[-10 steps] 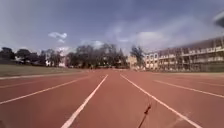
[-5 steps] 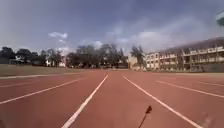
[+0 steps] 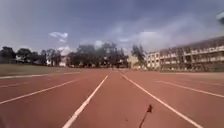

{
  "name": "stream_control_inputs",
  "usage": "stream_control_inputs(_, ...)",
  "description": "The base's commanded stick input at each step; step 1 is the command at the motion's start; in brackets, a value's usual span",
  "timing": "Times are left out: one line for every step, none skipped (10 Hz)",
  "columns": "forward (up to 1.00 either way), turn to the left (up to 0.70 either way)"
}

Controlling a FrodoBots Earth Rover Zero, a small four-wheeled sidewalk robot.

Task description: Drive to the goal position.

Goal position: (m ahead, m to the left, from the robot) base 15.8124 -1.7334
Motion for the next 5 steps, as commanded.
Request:
stream_control_inputs(0.70,0.00)
stream_control_inputs(0.70,0.00)
stream_control_inputs(0.70,0.00)
stream_control_inputs(0.70,0.00)
stream_control_inputs(0.70,0.00)
